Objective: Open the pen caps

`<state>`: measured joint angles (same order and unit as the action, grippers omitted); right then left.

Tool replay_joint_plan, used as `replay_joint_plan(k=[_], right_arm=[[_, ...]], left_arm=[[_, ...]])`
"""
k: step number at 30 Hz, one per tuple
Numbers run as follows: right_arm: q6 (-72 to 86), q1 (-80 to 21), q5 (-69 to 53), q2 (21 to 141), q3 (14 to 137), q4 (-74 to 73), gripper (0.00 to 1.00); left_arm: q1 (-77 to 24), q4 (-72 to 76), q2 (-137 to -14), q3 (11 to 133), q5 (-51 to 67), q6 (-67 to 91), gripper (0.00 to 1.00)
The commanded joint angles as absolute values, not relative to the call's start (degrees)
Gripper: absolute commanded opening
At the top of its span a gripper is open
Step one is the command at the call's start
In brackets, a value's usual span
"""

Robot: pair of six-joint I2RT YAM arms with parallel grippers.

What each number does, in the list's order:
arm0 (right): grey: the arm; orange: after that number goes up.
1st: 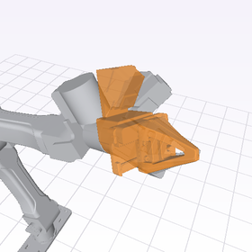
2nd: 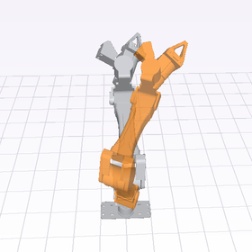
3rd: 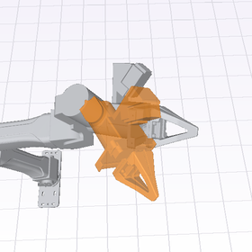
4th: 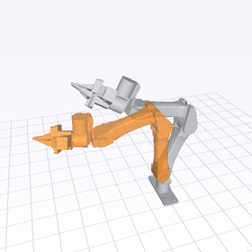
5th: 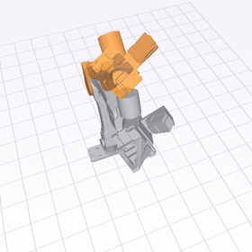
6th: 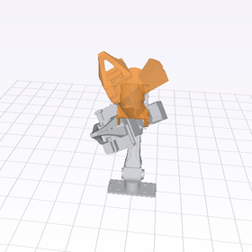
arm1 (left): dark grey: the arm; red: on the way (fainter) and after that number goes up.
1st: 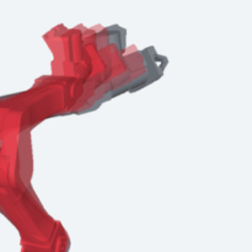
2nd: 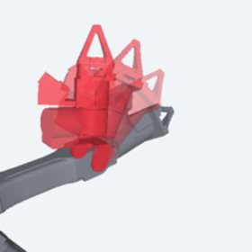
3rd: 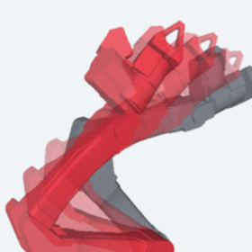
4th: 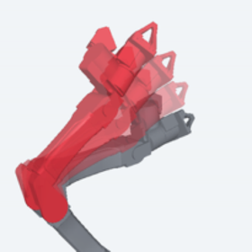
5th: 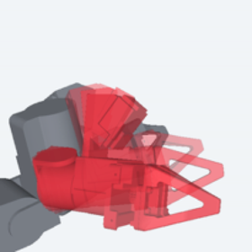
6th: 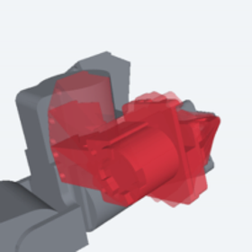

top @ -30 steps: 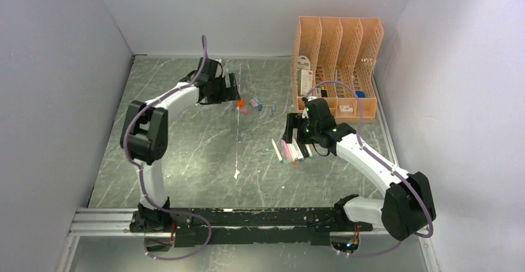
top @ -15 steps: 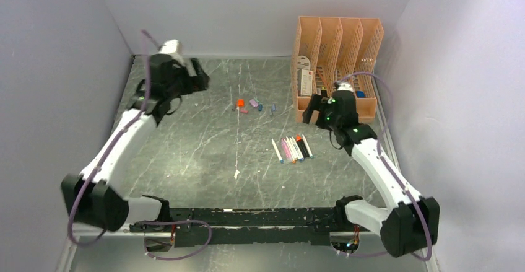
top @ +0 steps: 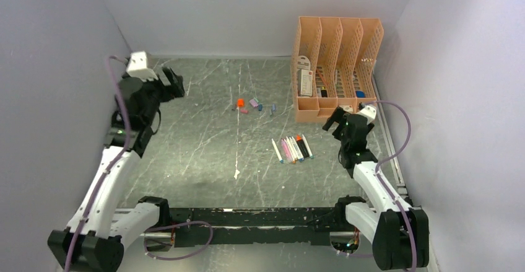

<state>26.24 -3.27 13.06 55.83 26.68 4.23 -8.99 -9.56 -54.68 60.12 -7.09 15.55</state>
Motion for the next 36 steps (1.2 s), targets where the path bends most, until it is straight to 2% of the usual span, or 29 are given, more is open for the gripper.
replay_joint_plan(k=[1,7,10,13,20,24,30,36], right_arm=[[23.4,-2.2,24.4,55.3,21.3,20.0,1.0],[19.9,-2.1,27.3,63.6,15.3,33.9,1.0],[17.8,-2.1,29.0,68.0,13.8,40.3,1.0],[14.9,-1.9,28.8,73.1,12.1,48.9,1.0],[13.0,-1.7,30.6,81.2,15.1,54.0,1.0],[10.5,-1.7,30.2,85.6,10.9,67.9,1.0],[9.5,-1.9,28.1,86.1,13.2,64.0,1.0],[7.1,-1.9,24.6,86.7,11.5,68.9,1.0]], left_arm=[[-8.8,2.6,-54.6,47.3,-11.2,10.5,0.99],[-8.5,13.9,-57.9,34.6,-18.1,11.3,0.99],[-8.5,26.1,-57.0,25.8,-15.1,7.1,0.99],[-8.4,35.5,-59.2,19.7,-17.8,5.8,0.99],[-7.6,44.6,-69.5,17.4,-20.0,4.9,0.99],[-7.2,52.5,-77.1,16.3,-20.4,3.8,0.99],[-5.1,57.7,-83.5,16.3,-18.1,2.5,0.99],[-2.9,64.6,-87.0,14.7,-15.3,3.2,0.99]])
